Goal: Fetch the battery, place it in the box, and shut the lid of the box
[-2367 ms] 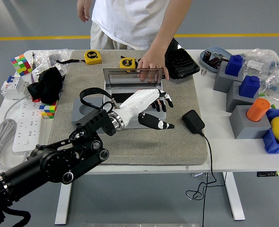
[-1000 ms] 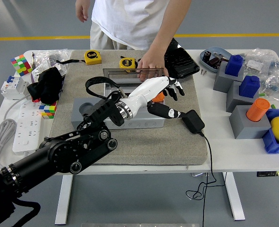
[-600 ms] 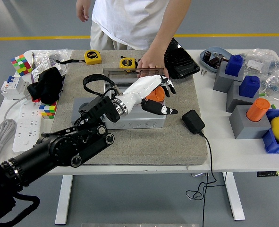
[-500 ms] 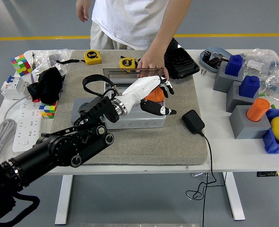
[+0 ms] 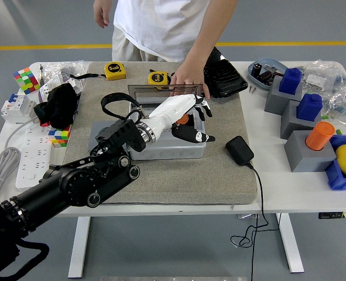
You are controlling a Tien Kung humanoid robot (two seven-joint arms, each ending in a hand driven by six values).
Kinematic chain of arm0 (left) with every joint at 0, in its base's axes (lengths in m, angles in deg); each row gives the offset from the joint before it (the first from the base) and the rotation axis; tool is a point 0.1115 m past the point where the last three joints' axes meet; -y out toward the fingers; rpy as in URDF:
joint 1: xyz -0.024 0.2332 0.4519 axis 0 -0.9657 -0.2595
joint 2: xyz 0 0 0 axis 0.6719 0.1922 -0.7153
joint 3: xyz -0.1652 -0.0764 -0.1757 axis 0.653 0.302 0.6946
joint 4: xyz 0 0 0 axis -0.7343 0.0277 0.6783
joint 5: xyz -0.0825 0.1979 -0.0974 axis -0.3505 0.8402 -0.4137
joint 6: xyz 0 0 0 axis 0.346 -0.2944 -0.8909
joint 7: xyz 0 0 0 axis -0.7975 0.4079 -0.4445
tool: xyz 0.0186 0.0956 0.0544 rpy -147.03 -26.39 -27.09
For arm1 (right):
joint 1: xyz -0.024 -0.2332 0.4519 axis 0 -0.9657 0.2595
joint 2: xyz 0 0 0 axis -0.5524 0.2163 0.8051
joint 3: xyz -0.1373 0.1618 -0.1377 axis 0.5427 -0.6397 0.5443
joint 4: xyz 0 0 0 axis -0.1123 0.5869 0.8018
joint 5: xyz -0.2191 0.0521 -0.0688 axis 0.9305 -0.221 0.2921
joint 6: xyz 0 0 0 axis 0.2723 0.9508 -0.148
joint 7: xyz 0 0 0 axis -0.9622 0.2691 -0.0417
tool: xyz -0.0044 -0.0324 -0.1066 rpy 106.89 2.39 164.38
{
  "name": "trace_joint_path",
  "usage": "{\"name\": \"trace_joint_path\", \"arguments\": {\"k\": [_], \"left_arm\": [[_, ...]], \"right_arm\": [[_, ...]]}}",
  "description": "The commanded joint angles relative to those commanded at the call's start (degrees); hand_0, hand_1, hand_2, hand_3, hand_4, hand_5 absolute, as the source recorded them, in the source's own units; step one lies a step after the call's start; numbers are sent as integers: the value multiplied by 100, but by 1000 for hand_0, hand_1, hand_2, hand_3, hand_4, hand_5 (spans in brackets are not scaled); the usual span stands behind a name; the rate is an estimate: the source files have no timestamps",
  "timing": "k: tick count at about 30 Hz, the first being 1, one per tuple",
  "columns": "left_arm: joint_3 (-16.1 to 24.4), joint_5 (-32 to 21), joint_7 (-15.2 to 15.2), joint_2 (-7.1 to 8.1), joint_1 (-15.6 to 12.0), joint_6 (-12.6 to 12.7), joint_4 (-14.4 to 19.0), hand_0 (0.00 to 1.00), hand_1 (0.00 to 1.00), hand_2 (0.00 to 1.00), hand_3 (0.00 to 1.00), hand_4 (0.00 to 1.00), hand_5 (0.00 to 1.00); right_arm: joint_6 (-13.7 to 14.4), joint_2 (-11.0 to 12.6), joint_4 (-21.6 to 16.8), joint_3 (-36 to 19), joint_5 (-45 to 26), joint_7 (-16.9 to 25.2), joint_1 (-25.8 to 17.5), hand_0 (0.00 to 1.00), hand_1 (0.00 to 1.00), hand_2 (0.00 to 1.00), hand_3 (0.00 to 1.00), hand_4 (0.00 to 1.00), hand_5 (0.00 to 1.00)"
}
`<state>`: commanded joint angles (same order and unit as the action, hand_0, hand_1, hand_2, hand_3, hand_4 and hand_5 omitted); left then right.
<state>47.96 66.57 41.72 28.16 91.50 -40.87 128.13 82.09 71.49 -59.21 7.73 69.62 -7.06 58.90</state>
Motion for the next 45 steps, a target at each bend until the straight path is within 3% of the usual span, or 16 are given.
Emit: {"name": "trace_joint_path", "arguments": {"k": [6, 10, 13, 16, 19, 20, 25, 26, 31, 32, 37, 38, 41, 44, 45], "left_arm": [[226, 68, 8, 0, -111, -2, 182, 692, 639, 501, 547, 998, 347], [500, 67, 30, 34, -271, -19, 580, 654, 630, 506, 548, 998, 349], [735, -21, 179, 104, -367, 55, 909, 654, 630, 506, 548, 998, 349], [1036, -73, 354, 114, -368, 170, 991, 666, 641, 517, 550, 998, 368], [1369, -32, 323, 95, -288, 193, 859, 666, 641, 517, 550, 998, 368], [1478, 26, 258, 88, -238, 178, 772, 747, 737, 676, 720, 998, 426], [1718, 268, -104, 38, 31, 1, 273, 747, 737, 676, 720, 998, 426], [1708, 285, -144, 32, 71, -35, 187, 770, 772, 728, 753, 998, 516], [1530, 394, -470, 36, 143, -257, -106, 770, 772, 728, 753, 998, 516], [1489, 407, -519, 48, 139, -290, -131, 708, 682, 641, 704, 998, 545], [1347, 394, -688, 138, 90, -409, -70, 708, 682, 641, 704, 998, 545], [1326, 404, -739, 168, 75, -445, -30, 520, 593, 584, 680, 998, 547], [1298, 399, -911, 267, 1, -591, 142, 520, 593, 584, 680, 998, 547], [1264, 312, -838, 423, -136, -563, 428, 520, 593, 584, 680, 998, 547], [1249, 263, -788, 479, -184, -535, 536, 420, 517, 519, 651, 998, 554]], "right_arm": [[2, 0, 6, 3, -6, 6, -15, 556, 597, 582, 543, 921, 465], [5, -3, -4, -28, 15, 14, -5, 556, 597, 582, 543, 920, 465], [8, -6, -7, -51, 24, 16, -7, 556, 597, 582, 543, 920, 465], [7, -7, 2, -39, 7, 13, -10, 557, 597, 582, 543, 920, 465], [6, -5, 2, -32, 3, 11, -12, 557, 597, 582, 543, 920, 465], [7, -5, 3, -31, 0, 13, -11, 557, 597, 581, 543, 920, 464], [9, -4, -3, -35, 5, 14, -6, 557, 597, 581, 543, 920, 464], [8, -4, -3, -31, 3, 13, -5, 557, 596, 581, 543, 919, 464], [9, 1, -7, -35, 7, 12, 1, 557, 596, 581, 543, 919, 464], [10, 3, -8, -37, 10, 13, 5, 556, 597, 581, 543, 919, 463], [7, 7, -10, -50, 16, 10, 7, 556, 597, 581, 543, 919, 463], [7, 8, -11, -52, 17, 10, 7, 557, 596, 581, 543, 919, 463], [7, 12, -13, -63, 27, 11, 7, 557, 596, 581, 543, 919, 463], [9, 19, -12, -70, 32, 13, -1, 557, 596, 581, 543, 919, 463], [10, 21, -12, -71, 33, 13, -7, 557, 596, 582, 543, 919, 463]]}}
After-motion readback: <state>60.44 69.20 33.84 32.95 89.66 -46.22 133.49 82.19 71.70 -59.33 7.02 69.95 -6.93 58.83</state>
